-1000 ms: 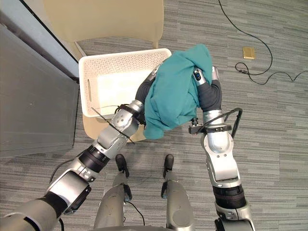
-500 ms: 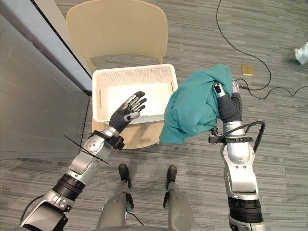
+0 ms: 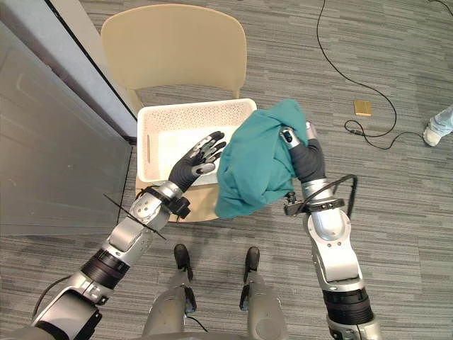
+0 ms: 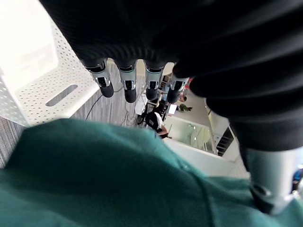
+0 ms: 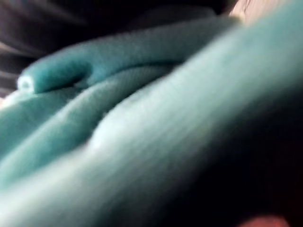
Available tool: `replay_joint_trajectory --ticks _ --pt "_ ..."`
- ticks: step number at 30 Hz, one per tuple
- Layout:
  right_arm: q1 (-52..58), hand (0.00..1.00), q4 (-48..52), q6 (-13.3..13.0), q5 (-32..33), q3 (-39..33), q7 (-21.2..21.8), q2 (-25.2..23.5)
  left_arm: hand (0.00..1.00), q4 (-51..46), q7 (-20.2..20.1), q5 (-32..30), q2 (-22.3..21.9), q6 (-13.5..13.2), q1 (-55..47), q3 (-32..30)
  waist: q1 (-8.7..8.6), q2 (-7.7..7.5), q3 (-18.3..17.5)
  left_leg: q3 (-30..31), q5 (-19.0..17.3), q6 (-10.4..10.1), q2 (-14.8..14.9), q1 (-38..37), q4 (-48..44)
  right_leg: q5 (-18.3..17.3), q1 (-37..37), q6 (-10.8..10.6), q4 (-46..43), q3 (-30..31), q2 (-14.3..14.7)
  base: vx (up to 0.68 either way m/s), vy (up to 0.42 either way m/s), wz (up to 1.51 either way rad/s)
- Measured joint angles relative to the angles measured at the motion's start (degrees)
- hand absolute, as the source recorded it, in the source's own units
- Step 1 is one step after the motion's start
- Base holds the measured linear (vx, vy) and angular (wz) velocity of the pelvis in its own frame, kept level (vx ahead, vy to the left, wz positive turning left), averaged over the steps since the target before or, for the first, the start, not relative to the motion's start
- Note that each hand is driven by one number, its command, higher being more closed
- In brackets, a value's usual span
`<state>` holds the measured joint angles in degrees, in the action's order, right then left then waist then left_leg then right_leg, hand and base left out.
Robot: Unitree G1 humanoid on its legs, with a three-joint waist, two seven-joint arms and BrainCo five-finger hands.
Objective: Pick up the laundry basket with both hands and put the clothes into the washing machine.
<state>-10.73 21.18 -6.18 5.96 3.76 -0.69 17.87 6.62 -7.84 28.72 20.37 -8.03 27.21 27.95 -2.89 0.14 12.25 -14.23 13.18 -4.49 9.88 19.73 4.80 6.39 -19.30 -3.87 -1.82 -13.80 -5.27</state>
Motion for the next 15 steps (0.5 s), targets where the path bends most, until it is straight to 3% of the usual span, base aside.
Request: replay_joint_trajectory --ticks 6,15 --pt "-3.12 1.00 -1.98 -0.63 7.54 5.85 1.21 -0.28 0.00 0.54 1.30 -10.97 0.08 -1.93 5.52 5.86 -0.27 -0.03 0.04 0.41 -0.01 0.01 0.02 0.51 -0.48 -0.01 -0.08 0.00 -0.08 -0.26 -0.01 0.00 0.000 0.02" --pt "-6.36 1.00 -4.84 -2.33 12.51 8.53 1.99 -0.25 0.00 2.59 3.62 -14.70 0.11 -3.64 9.03 8.11 -0.10 -0.57 1.36 1.04 -0.01 0.02 -0.04 0.96 -1.01 -0.12 -0.24 -0.07 -0.71 -0.63 -0.23 0.00 -0.003 0.02"
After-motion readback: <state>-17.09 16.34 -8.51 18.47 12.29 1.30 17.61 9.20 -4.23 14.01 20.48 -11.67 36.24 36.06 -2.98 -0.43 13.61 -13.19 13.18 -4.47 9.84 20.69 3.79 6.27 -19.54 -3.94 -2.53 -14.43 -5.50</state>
